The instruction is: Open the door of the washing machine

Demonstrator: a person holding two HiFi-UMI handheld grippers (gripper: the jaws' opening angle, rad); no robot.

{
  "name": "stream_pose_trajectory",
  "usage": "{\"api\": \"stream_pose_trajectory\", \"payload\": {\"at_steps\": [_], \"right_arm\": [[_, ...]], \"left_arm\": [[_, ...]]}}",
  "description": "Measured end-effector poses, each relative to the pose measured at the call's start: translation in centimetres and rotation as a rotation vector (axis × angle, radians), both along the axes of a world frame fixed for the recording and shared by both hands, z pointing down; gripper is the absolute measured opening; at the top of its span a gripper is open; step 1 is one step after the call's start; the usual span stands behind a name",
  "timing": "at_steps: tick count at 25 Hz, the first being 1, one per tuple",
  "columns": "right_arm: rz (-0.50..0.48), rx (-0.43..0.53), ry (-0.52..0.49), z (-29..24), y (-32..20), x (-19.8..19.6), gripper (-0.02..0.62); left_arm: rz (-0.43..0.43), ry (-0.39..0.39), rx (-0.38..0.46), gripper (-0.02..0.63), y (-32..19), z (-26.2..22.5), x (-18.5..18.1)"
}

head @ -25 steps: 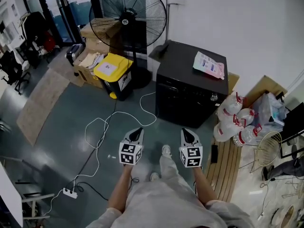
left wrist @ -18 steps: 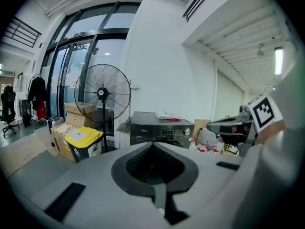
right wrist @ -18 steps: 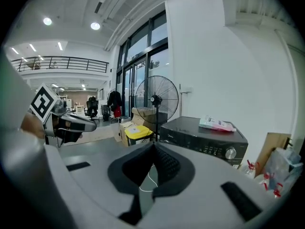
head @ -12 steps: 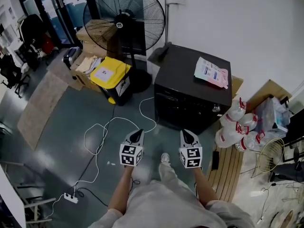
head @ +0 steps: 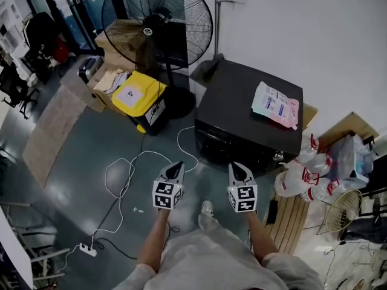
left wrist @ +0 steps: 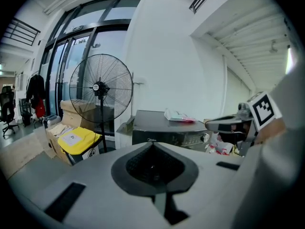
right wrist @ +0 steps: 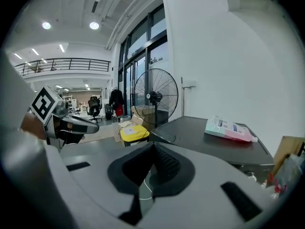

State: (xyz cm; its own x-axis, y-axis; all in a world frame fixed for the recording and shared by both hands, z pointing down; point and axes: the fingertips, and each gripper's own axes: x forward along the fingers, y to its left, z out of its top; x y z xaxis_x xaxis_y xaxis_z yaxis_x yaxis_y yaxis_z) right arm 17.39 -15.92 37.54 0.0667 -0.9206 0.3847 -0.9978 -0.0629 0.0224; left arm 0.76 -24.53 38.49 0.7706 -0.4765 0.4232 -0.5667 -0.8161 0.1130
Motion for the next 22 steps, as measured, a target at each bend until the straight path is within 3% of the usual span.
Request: {"api": "stream_pose_trajectory", "payload": {"at_steps": [9,22], "right_arm": [[-0.052,-0.041,-0.027,2.6,-5.3,3.6,-0.002],[-0.078,-0.105,-0.064,6.9,-9.0,2.9,-0.002]], "left_arm": [[-0.015,-0.041,-0.023,0.008,-5.0,2.3,4.1],[0.012,-0.091,-0.059,0.008,-9.3,6.4,4.5]]}}
